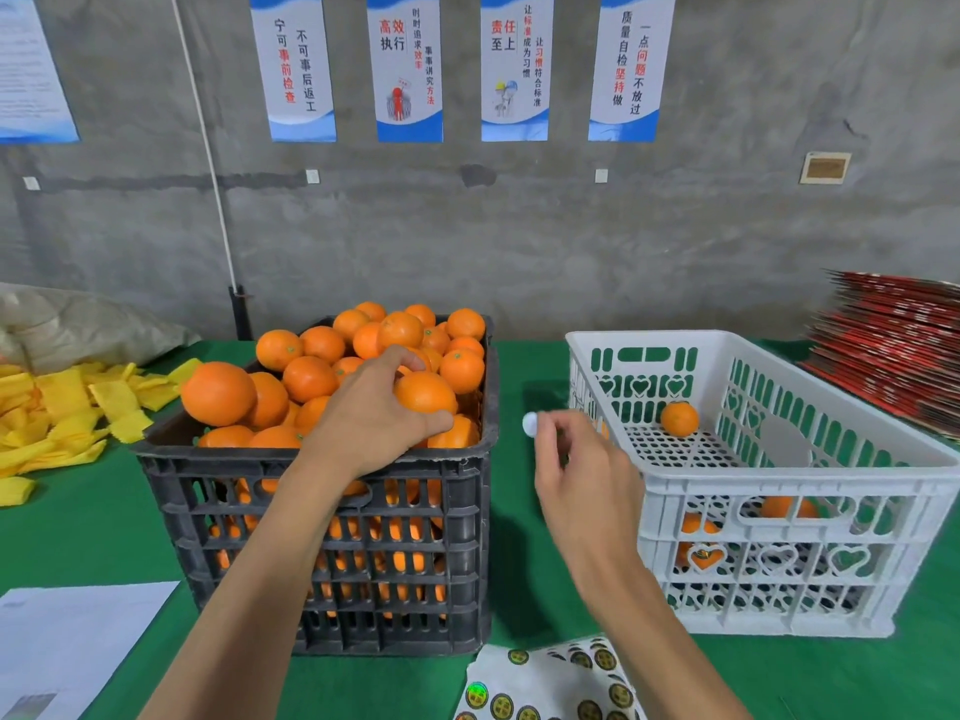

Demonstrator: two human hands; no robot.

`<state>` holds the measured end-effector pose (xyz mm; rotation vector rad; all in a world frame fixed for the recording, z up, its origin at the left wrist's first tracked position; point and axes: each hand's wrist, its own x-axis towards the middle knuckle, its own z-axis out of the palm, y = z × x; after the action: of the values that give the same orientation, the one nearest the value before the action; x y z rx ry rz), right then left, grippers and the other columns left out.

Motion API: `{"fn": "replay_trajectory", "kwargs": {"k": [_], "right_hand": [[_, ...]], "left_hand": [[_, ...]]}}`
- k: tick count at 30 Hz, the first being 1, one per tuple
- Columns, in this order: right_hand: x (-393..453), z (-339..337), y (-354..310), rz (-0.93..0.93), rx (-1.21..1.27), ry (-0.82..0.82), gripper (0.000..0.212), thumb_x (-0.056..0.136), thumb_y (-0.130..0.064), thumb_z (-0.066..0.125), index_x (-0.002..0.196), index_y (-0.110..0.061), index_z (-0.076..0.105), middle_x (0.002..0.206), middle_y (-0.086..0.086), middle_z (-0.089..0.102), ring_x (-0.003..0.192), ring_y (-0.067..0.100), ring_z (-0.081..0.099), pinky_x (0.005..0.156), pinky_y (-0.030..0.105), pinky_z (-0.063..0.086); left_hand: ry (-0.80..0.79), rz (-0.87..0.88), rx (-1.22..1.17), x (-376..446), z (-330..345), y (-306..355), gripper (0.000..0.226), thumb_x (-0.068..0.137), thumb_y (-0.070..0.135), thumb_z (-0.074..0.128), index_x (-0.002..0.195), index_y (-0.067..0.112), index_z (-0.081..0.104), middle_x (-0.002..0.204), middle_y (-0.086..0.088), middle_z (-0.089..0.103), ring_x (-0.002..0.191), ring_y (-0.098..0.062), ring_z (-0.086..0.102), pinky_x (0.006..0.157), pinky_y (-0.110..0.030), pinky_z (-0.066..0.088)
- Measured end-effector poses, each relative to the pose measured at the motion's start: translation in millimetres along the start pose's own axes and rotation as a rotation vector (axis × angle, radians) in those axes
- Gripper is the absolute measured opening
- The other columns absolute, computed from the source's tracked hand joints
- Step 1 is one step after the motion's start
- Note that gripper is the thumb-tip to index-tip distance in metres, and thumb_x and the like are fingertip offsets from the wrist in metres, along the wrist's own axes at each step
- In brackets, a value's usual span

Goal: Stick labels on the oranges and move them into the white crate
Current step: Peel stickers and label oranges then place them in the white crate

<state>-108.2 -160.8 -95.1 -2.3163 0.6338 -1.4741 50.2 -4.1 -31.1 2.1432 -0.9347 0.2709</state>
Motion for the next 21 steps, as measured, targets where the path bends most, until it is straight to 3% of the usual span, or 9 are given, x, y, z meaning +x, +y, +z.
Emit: {"fn": "replay_trajectory", "kwargs": {"k": [4, 7, 11, 15, 17, 19, 21], "right_hand": [[40.5, 8.9, -44.2, -0.130, -0.136, 0.118, 0.024, 0.103, -0.033, 0.057, 0.088, -0.019, 0.069, 0.068, 0.000, 0.067, 0.055, 0.025, 0.061, 0.048, 0.026, 0.030], [47.2, 17.6, -66.9, -0.258, -0.063, 0.002, 0.025, 0.103, -0.034, 0.053, 0.088, -0.022, 0.069, 0.078, -0.004, 0.067, 0.071, 0.018, 0.062, 0.056, 0.031, 0.043], [34.4, 22.5, -66.7, -0.343, 0.003, -0.025, 0.035, 0.107, -0.039, 0.045, 0.094, -0.019, 0.071, 0.092, -0.002, 0.062, 0.079, 0.020, 0.057, 0.066, 0.040, 0.049], [33.5, 19.6, -63.9, -0.199, 0.045, -0.180, 0.043, 0.102, -0.057, 0.043, 0.125, -0.026, 0.062, 0.123, -0.004, 0.061, 0.094, 0.024, 0.065, 0.073, 0.039, 0.055], [39.2, 16.6, -60.5, -0.061, 0.126, -0.222, 0.049, 0.095, -0.064, 0.051, 0.130, -0.029, 0.057, 0.121, -0.003, 0.066, 0.100, 0.024, 0.067, 0.079, 0.040, 0.056], [47.0, 10.0, -54.5, 0.112, 0.254, -0.227, 0.057, 0.086, -0.068, 0.062, 0.129, -0.030, 0.058, 0.113, -0.001, 0.071, 0.101, 0.025, 0.068, 0.084, 0.042, 0.056], [54.8, 0.1, -45.8, 0.220, 0.270, -0.200, 0.072, 0.076, -0.075, 0.067, 0.131, -0.029, 0.058, 0.116, 0.000, 0.071, 0.107, 0.026, 0.066, 0.089, 0.044, 0.055]], "left_hand": [[0.043, 0.068, -0.063, -5.0, -0.7, 6.3, 0.059, 0.063, 0.058, 0.078, 0.114, 0.044, 0.051, 0.111, 0.014, 0.059, 0.083, -0.005, 0.058, 0.062, -0.025, 0.042], [0.064, 0.144, -0.103, -8.0, -1.2, 9.4, 0.058, 0.064, 0.061, 0.076, 0.115, 0.045, 0.052, 0.097, 0.016, 0.058, 0.071, 0.002, 0.052, 0.057, -0.014, 0.036], [0.102, 0.164, -0.096, -7.8, -1.3, 8.2, 0.061, 0.063, 0.059, 0.065, 0.120, 0.042, 0.053, 0.098, 0.015, 0.057, 0.073, -0.002, 0.051, 0.062, -0.019, 0.039], [0.118, 0.194, -0.050, -4.3, 4.5, 17.2, 0.060, 0.073, 0.047, 0.079, 0.127, 0.039, 0.056, 0.112, 0.011, 0.058, 0.088, -0.012, 0.059, 0.071, -0.028, 0.049], [0.115, 0.221, -0.039, -0.1, 10.1, 28.0, 0.060, 0.076, 0.042, 0.084, 0.131, 0.034, 0.060, 0.107, 0.011, 0.062, 0.089, -0.009, 0.060, 0.074, -0.025, 0.050], [0.121, 0.235, 0.010, 6.7, 13.8, 38.7, 0.056, 0.077, 0.028, 0.083, 0.130, 0.028, 0.064, 0.085, 0.014, 0.064, 0.072, -0.004, 0.056, 0.063, -0.018, 0.045], [0.048, 0.256, -0.048, 16.2, 19.1, 46.7, 0.053, 0.076, 0.010, 0.076, 0.127, 0.022, 0.067, 0.093, 0.009, 0.072, 0.071, -0.002, 0.062, 0.065, -0.021, 0.052]]}}
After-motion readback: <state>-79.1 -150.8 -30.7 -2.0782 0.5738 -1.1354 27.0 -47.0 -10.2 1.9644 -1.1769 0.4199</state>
